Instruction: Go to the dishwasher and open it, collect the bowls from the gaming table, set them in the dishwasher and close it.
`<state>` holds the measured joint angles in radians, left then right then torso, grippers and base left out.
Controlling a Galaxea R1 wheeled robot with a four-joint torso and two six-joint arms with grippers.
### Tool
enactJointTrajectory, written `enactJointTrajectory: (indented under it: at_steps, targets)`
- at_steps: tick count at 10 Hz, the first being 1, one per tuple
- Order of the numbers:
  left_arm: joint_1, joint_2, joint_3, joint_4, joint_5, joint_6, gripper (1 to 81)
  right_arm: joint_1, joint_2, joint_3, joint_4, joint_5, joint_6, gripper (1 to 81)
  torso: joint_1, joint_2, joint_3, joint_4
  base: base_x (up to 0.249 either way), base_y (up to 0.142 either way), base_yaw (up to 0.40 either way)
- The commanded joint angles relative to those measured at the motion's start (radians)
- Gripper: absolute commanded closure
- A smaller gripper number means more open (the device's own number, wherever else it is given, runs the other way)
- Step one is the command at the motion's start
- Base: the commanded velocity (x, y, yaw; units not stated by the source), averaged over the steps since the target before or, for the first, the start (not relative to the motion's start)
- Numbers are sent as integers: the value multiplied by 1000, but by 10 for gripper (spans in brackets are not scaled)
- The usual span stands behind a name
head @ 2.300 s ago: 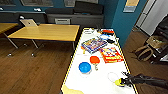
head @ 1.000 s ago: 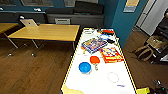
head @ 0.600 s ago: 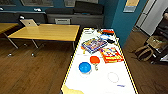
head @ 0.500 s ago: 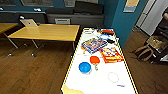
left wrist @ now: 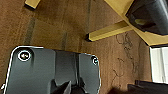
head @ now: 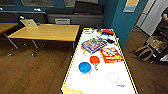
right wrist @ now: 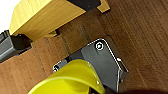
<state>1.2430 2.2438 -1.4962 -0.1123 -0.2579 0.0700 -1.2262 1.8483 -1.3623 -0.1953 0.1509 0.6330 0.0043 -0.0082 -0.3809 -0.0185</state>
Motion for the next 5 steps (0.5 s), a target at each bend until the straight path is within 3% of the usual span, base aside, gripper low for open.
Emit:
enactJointTrajectory:
  at_steps: [1, 3, 5]
  targets:
    - [-200, -231, 269, -64, 51, -10, 10, -105, 137, -112, -102, 99, -26, 811, 0, 0, 0, 0, 0, 0, 0]
    - [-266, -277, 322, -90, 52, -10, 10, -148, 255, -198, -133, 131, -26, 811, 0, 0, 0, 0, 0, 0, 0]
    - [-349, -277, 350, -153, 65, -10, 10, -152, 375, -293, -161, 136, -26, 811, 0, 0, 0, 0, 0, 0, 0]
